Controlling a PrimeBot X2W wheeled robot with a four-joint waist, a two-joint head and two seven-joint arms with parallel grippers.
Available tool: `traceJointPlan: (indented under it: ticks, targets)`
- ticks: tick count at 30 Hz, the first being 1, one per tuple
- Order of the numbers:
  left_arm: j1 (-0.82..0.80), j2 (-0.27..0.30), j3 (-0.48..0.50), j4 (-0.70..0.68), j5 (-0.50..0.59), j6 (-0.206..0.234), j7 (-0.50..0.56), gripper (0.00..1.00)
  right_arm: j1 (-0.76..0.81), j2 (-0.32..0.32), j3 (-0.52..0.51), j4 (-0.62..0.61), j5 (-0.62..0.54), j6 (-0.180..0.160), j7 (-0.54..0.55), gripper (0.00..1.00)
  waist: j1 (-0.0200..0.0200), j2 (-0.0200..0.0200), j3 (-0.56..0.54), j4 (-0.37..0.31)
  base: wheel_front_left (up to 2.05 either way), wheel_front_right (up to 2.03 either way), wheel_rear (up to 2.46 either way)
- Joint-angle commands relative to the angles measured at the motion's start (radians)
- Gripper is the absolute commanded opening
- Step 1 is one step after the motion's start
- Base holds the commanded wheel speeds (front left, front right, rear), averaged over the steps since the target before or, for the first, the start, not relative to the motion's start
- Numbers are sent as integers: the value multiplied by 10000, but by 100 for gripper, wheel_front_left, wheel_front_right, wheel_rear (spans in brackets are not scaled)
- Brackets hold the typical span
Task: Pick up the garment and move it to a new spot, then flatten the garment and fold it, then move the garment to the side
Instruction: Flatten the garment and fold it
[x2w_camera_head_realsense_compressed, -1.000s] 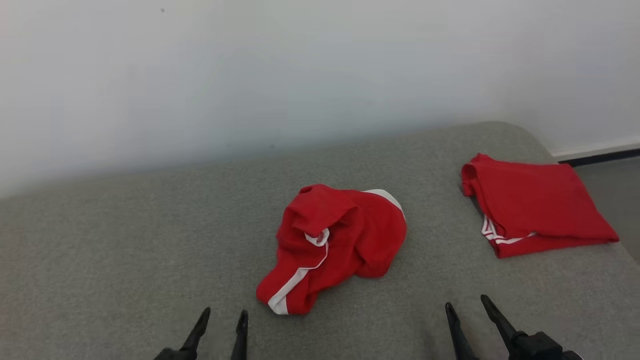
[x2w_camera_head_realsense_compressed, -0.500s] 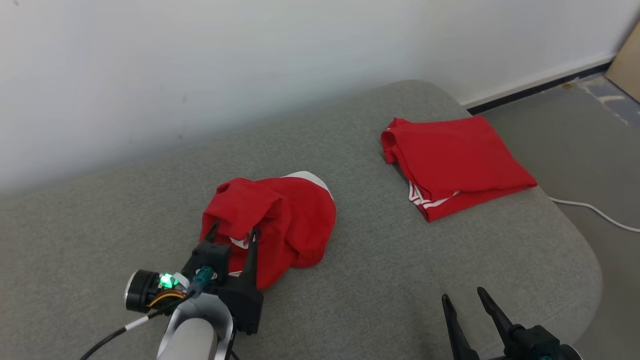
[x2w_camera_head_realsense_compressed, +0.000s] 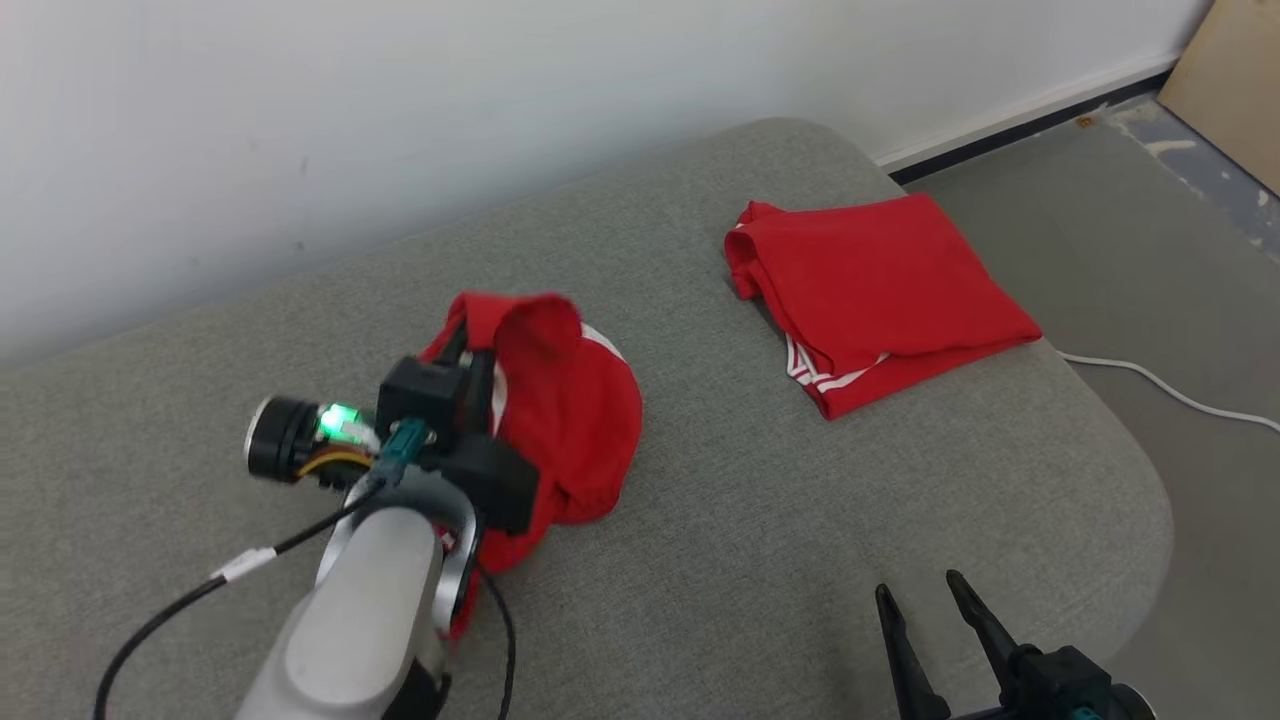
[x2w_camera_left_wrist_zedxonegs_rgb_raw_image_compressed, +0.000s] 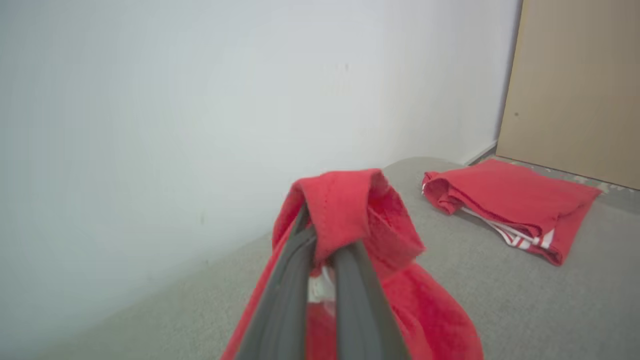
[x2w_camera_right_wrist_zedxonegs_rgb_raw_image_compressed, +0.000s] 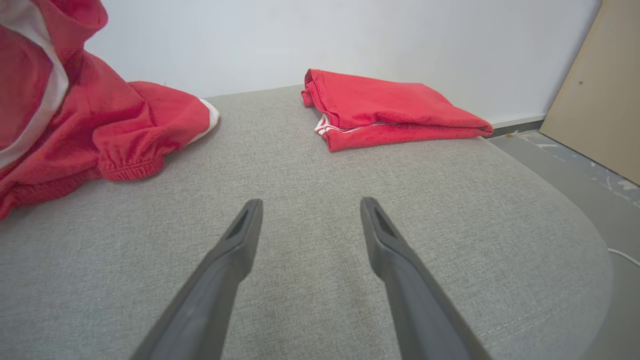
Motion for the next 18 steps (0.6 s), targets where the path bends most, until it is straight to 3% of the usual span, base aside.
traceJointPlan:
  ticks: [1, 4, 11, 14, 18]
  targets:
    - [-492, -37, -200, -291, -190, -131, -209, 0, -39, -1, 66, 25, -33, -20, -41, 100, -2, -1, -99, 227, 0, 0, 0]
    - [-1192, -53, -856, -1177, -907, -148, -511, 0, -5, -62, 141, 51, -17, -20, -43, 100, -2, -1, -211, 470, 0, 0, 0]
    - [-1794, -31, -1782, -3736, -2871, 541, -852, 0, 203, -226, 74, 28, -47, -20, -27, 100, -2, -1, -432, 1265, 0, 0, 0]
    - [-853, -29, -1895, -4591, -3634, 775, -882, 0, 303, -306, -17, -24, -34, -20, -26, 100, -2, -1, -525, 1907, 0, 0, 0]
    - [1274, 343, -1889, -4543, -4183, 833, -881, 0, 433, -303, 61, -87, -27, -20, 26, 100, -2, -1, -672, 2772, 0, 0, 0]
